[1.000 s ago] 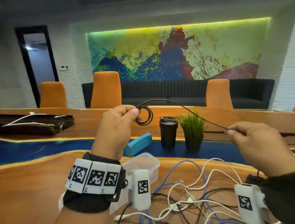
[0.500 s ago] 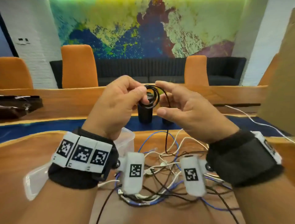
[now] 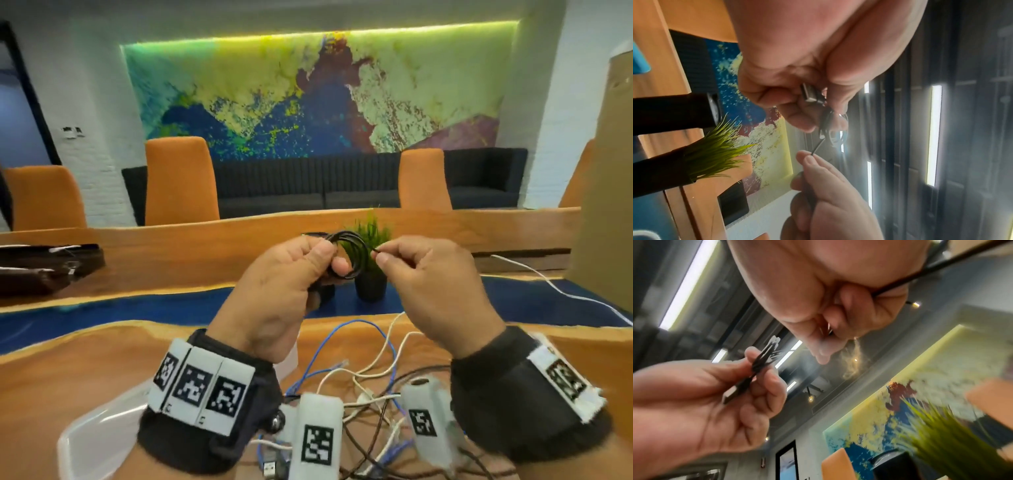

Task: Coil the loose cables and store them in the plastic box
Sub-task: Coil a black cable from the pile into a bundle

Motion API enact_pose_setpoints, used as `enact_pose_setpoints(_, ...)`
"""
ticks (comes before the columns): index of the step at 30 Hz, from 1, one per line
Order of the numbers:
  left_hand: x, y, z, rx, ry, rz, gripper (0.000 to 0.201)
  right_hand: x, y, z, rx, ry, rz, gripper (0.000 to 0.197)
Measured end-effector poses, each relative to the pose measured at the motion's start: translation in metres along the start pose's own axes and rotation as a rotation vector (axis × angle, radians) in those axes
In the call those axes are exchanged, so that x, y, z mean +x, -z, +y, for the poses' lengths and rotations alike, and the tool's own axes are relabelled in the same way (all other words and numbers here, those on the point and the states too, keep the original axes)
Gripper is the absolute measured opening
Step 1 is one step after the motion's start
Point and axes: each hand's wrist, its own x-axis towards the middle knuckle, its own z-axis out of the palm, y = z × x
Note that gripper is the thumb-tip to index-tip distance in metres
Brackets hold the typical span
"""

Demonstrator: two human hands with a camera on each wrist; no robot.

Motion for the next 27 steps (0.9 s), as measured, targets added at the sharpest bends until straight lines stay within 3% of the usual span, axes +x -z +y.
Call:
enact_pose_setpoints(4, 0.002, 0.008, 0.006, -0.100, 0.071, 0.034, 0.027, -0.003, 0.000, -0.011, -0.023, 0.077, -0.002, 0.015)
enact_pose_setpoints(12, -0.003, 0.003, 0.011, -0.139, 0.062, -0.063, 0.018, -0.002, 0.007, -0.018, 0.064, 0.124, 0.100, 0.016)
enact_pose_setpoints(15, -0.002, 0.003, 0.008, -0.057, 0.041, -0.025, 0.020, -0.002, 0.007, -0.018, 0.080, 0.093, 0.003, 0.017)
enact_pose_setpoints(18, 0.001, 0.002, 0.002, 0.089, -0.004, 0.034, 0.030, -0.002, 0.010, -0.027, 0.460, -0.014, -0.150, 0.014)
enact_pose_setpoints(20, 0.001, -0.001, 0.001, 0.114, -0.011, 0.043, 0.030, -0.002, 0.009, -0.029, 0.521, 0.005, -0.221, 0.018)
enact_pose_setpoints(24, 0.000, -0.007, 0.001, -0.028, 0.009, -0.002, 0.017, -0.002, 0.001, -0.022, 0.393, 0.087, -0.155, 0.024)
enact_pose_setpoints(27, -0.001, -0.009, 0.001, -0.187, 0.070, -0.119, 0.017, -0.002, -0.002, -0.019, 0.507, 0.018, -0.123, 0.020)
